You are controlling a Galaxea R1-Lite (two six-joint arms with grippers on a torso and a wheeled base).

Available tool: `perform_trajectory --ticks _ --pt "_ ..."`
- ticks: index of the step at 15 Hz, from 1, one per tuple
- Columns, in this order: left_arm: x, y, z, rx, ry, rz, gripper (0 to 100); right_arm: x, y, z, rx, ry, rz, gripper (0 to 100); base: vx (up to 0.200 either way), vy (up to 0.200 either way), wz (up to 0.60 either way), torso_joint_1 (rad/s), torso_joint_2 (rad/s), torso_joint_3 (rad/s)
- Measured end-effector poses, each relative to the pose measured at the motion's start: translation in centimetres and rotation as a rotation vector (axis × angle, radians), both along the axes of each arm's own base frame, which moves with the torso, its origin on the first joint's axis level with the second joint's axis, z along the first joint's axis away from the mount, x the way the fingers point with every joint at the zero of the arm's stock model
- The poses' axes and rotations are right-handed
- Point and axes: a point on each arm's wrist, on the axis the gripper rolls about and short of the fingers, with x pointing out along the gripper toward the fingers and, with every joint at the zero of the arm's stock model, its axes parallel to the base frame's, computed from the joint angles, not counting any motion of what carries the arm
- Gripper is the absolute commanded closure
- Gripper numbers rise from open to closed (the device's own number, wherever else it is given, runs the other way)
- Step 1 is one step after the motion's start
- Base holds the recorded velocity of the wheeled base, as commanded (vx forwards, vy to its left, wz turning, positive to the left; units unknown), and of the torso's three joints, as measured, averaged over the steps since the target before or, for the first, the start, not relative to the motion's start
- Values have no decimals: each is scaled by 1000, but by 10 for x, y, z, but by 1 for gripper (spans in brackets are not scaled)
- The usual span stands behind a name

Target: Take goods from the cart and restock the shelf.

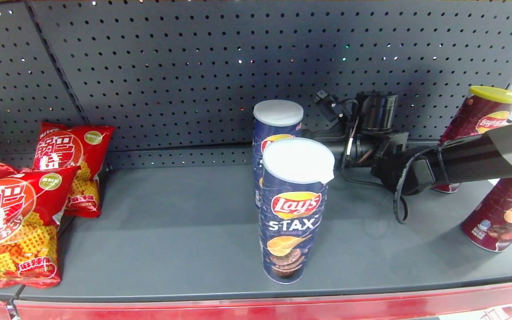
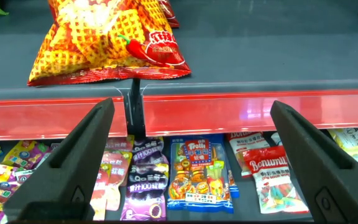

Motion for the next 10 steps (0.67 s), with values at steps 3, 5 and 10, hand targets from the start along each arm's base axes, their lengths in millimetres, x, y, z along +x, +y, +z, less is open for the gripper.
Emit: perform_trajectory --ticks 3,5,10 --pt "0 0 0 0 0 0 0 -1 -1 1 -2 0 -14 0 0 0 0 0 0 0" --pt "0 0 0 0 0 0 0 -4 -2 0 -6 8 -12 0 0 0 0 0 0 0" --pt "0 0 0 0 0 0 0 -12 -7 -3 -17 30 -15 0 0 0 0 0 0 0"
